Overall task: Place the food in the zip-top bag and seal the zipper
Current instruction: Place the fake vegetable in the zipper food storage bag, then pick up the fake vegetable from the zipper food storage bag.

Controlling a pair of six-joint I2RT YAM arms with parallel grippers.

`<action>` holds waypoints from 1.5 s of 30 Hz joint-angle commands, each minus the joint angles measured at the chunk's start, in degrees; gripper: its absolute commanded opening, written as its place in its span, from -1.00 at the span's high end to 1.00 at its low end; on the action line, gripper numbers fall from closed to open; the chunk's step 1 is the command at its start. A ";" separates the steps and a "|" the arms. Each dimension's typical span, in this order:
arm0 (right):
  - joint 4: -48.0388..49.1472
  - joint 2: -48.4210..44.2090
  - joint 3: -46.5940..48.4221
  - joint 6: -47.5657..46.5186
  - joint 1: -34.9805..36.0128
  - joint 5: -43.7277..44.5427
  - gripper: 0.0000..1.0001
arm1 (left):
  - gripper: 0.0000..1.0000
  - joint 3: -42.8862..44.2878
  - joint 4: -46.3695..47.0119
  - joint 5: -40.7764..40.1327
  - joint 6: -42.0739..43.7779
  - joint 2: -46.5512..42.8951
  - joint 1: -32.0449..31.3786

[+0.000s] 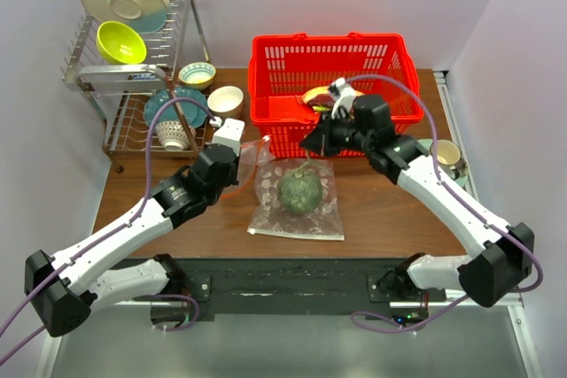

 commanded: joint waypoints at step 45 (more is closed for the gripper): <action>-22.98 -1.68 -11.06 -10.00 0.18 23.24 -0.40 | 1.00 0.08 2.61 -1.01 1.29 -0.78 0.26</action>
